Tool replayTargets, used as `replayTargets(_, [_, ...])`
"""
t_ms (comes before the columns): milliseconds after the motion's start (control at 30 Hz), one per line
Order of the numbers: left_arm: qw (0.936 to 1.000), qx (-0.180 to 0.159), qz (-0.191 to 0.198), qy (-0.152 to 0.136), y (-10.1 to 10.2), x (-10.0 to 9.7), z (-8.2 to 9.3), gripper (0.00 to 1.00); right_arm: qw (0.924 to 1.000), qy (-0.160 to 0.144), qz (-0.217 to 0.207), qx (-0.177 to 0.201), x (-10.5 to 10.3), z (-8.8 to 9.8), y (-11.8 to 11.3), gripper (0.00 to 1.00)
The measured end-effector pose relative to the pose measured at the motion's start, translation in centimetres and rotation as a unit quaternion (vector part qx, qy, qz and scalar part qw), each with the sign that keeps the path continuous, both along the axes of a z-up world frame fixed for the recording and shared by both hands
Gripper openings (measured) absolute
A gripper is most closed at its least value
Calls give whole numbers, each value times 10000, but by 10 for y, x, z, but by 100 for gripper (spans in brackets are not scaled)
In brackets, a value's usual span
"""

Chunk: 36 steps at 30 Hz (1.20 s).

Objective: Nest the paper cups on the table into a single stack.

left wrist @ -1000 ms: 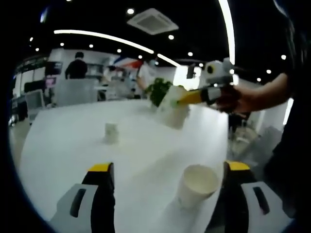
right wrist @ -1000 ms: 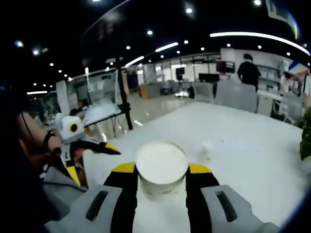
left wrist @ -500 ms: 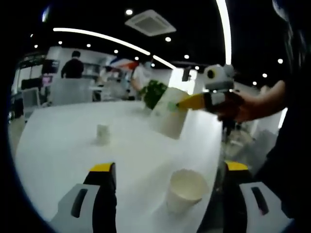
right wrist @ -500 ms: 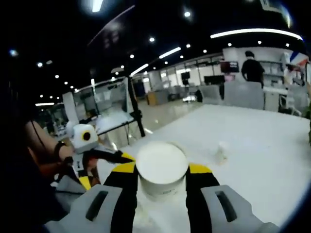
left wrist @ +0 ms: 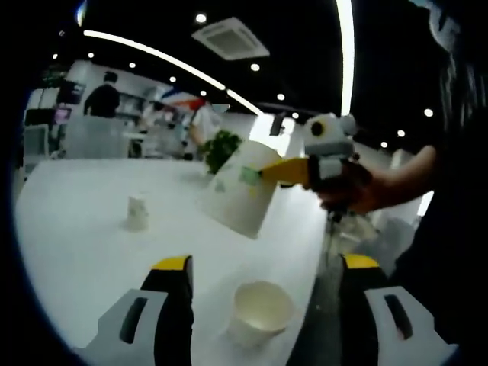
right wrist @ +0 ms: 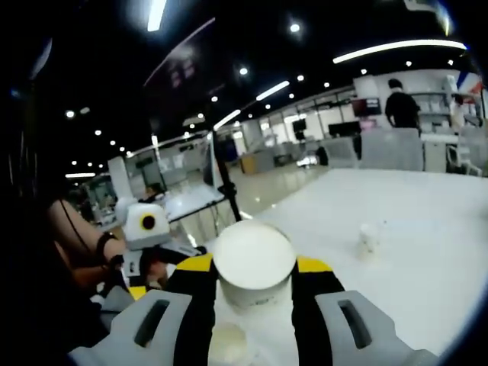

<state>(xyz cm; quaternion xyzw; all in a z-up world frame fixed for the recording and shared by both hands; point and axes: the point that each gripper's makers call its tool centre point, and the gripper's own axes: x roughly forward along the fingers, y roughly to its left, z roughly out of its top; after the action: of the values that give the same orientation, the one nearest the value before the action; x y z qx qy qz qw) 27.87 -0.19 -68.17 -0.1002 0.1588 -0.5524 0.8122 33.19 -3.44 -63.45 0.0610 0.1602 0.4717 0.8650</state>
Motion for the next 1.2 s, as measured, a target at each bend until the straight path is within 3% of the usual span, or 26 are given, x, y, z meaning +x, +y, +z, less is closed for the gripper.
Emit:
replayTargets(400, [9997,-126,-162,105,-5,-9,8,62,9986,216,230,421,-10,4,11,35])
replayTargets(567, [9995,-281,-139,106,-5,-9,15,59,9982,266,332,427,-16,2,13,35])
replayTargets(700, [9988,-473,-123,95,-3,-6,23,53,9975,348,344,502,-18,1,12,35])
replayTargets(733, [9980,-574,-155,214,-4,-8,27,52,9973,387,346,514,-19,0,12,35])
replayTargets(833, [9977,-618,-164,206,-4,-7,29,49,9956,487,324,735,-20,3,11,35])
replayTargets(1200, [9968,-711,-234,265,0,-7,32,39,9923,709,286,973,-24,0,6,35])
